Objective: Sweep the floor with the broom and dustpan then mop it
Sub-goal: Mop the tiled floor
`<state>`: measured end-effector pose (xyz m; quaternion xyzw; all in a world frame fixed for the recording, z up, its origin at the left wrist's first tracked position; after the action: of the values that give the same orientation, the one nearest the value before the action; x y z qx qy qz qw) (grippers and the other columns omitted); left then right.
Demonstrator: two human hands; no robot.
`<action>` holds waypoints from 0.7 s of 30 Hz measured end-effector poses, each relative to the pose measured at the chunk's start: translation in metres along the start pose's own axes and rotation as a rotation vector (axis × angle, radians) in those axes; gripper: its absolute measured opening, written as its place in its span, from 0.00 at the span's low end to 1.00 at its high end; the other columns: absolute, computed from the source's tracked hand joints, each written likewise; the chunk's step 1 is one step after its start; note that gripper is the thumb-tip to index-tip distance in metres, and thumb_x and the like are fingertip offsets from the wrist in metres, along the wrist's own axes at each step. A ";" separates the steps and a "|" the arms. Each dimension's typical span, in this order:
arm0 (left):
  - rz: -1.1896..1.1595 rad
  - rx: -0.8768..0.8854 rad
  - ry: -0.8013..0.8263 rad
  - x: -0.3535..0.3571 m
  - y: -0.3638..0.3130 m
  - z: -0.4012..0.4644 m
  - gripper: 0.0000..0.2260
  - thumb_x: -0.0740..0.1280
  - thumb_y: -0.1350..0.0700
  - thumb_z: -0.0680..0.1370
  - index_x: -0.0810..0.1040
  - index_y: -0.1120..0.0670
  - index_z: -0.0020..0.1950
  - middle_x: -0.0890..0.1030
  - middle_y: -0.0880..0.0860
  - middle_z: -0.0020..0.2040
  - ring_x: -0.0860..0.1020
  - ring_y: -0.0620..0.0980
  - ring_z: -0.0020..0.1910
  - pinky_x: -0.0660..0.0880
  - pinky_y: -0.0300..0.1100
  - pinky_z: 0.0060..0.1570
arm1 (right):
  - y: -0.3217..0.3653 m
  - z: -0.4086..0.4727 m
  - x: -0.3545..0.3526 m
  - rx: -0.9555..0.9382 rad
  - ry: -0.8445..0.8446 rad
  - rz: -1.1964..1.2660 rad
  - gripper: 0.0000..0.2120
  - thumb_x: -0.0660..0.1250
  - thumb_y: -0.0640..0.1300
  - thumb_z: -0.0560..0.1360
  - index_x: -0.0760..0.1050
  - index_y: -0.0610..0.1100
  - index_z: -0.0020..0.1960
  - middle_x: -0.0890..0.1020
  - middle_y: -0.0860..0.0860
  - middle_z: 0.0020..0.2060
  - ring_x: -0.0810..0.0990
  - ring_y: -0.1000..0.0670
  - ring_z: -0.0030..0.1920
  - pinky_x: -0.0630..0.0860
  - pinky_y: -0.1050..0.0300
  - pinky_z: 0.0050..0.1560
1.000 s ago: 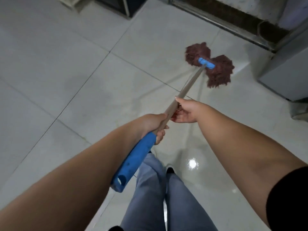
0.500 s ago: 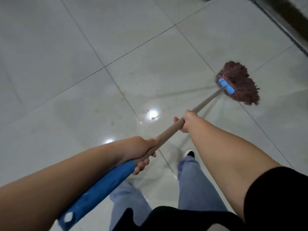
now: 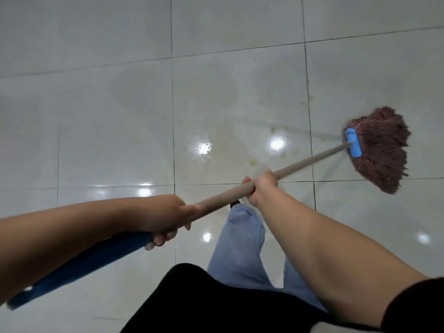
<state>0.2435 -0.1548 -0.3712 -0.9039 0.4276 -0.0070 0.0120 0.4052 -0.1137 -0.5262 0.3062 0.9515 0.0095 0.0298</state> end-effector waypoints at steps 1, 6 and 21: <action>-0.002 0.000 0.004 0.000 0.005 -0.002 0.20 0.53 0.41 0.79 0.72 0.57 0.47 0.67 0.52 0.25 0.65 0.47 0.17 0.67 0.35 0.21 | -0.006 -0.003 0.003 -0.005 -0.009 0.016 0.19 0.53 0.55 0.81 0.63 0.41 0.42 0.70 0.45 0.31 0.68 0.52 0.26 0.67 0.71 0.15; 0.030 0.040 0.049 0.014 -0.008 0.008 0.23 0.52 0.38 0.79 0.69 0.58 0.47 0.66 0.53 0.28 0.65 0.46 0.17 0.67 0.33 0.20 | 0.000 -0.004 -0.009 -0.064 -0.021 0.151 0.19 0.53 0.54 0.81 0.62 0.40 0.41 0.69 0.44 0.33 0.68 0.50 0.28 0.73 0.66 0.22; -0.277 0.113 0.126 0.107 -0.211 0.064 0.22 0.52 0.39 0.79 0.64 0.58 0.41 0.66 0.53 0.27 0.62 0.45 0.10 0.66 0.27 0.21 | 0.162 0.024 -0.135 -0.286 -0.207 0.133 0.10 0.57 0.47 0.81 0.67 0.43 0.44 0.72 0.46 0.40 0.72 0.51 0.30 0.72 0.67 0.17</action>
<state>0.4763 -0.1025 -0.4291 -0.9498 0.2978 -0.0892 0.0350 0.6101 -0.0608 -0.5370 0.3604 0.9099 0.1149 0.1700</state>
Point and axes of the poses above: each hand's wrist, its own z-axis towards the middle knuckle, its own x-axis out of the palm, y = z × x, the point moved 2 cm from there along z, towards the middle knuckle
